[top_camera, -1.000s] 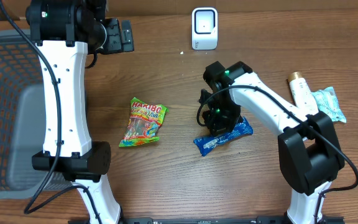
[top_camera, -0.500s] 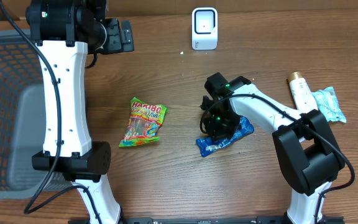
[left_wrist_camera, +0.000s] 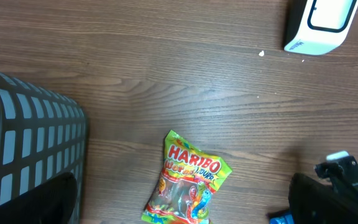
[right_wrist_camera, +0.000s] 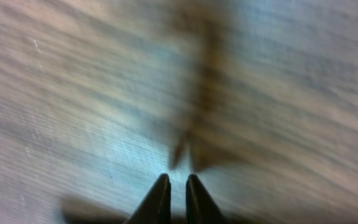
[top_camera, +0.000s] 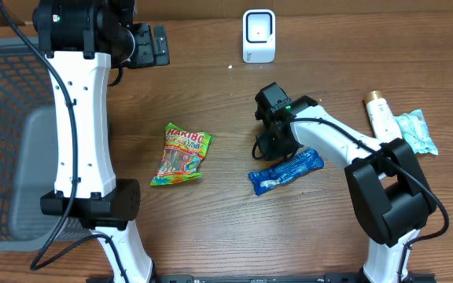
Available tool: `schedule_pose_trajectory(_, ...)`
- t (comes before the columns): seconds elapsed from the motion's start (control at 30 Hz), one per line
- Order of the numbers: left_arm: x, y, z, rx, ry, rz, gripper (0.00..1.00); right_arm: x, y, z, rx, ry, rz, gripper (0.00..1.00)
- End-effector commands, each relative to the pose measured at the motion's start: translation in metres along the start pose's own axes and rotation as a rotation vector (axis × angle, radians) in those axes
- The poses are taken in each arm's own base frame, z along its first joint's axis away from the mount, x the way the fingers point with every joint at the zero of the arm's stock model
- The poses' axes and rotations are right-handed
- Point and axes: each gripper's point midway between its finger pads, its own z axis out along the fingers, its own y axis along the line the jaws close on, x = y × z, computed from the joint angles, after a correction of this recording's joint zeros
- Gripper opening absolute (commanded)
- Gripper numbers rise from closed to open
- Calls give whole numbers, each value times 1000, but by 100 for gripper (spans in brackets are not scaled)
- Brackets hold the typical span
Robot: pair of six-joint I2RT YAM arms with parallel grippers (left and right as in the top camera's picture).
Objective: Scan the item barcode
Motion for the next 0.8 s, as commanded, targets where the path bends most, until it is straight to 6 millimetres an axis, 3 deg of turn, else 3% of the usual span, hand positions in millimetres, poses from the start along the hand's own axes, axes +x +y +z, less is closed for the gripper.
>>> schedule_pose_trajectory(0.0, 0, -4, 5, 9, 12, -9, 100, -14, 4, -34, -26, 5, 2, 13)
schedule_pose_trajectory(0.13, 0, -4, 5, 9, 12, -9, 100, 4, 39, -80, -228, 112, -100, 7)
schedule_pose_trajectory(0.23, 0, -4, 5, 9, 12, -9, 100, 18, 66, -96, -339, 159, -159, 6)
schedule_pose_trajectory(0.53, 0, -4, 5, 9, 12, -9, 100, 65, 85, -61, -266, 291, -248, 5)
schedule_pose_trajectory(0.77, 0, -4, 5, 9, 12, -9, 100, 99, 77, -42, -247, 396, -229, 4)
